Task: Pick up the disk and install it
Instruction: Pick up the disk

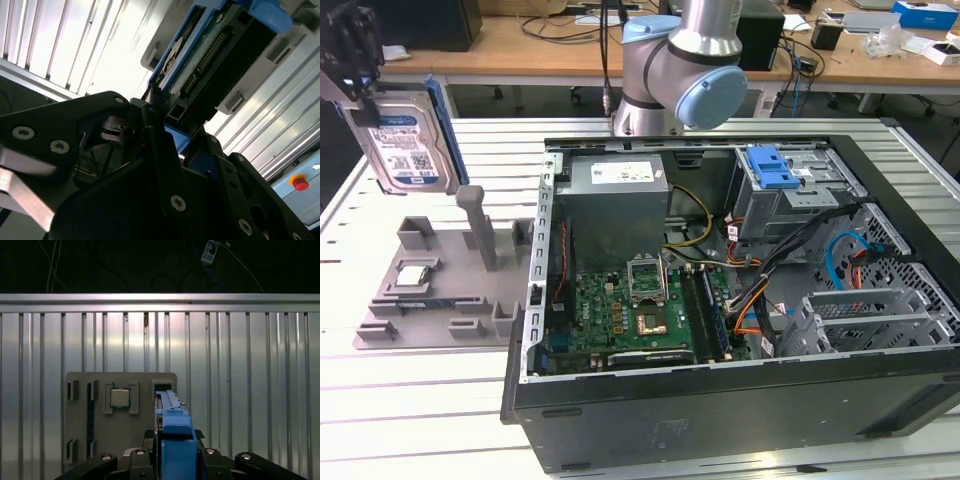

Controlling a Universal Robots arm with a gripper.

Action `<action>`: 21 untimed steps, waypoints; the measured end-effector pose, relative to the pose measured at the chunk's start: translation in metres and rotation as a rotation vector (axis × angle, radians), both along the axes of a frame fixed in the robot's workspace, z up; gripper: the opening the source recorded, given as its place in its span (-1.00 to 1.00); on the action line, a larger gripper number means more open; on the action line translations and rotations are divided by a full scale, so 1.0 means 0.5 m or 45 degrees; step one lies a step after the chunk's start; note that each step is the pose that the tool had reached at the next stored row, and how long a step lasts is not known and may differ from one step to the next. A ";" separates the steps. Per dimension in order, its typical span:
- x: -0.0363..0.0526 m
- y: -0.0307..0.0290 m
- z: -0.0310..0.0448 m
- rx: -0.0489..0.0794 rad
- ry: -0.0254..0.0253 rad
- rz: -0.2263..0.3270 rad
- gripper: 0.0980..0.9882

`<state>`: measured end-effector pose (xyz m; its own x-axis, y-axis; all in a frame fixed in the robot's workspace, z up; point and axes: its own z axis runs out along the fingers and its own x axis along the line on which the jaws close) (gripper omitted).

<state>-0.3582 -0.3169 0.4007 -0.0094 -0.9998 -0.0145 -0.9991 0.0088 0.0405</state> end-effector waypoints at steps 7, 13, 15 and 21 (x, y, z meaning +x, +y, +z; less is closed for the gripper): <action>0.000 0.000 0.041 0.000 0.0000 0.000 -0.39; 0.000 0.000 0.064 0.000 -0.0001 0.000 -0.39; 0.000 0.000 0.075 0.000 0.0000 0.000 -0.39; 0.000 0.000 0.111 0.000 -0.0001 0.000 -0.39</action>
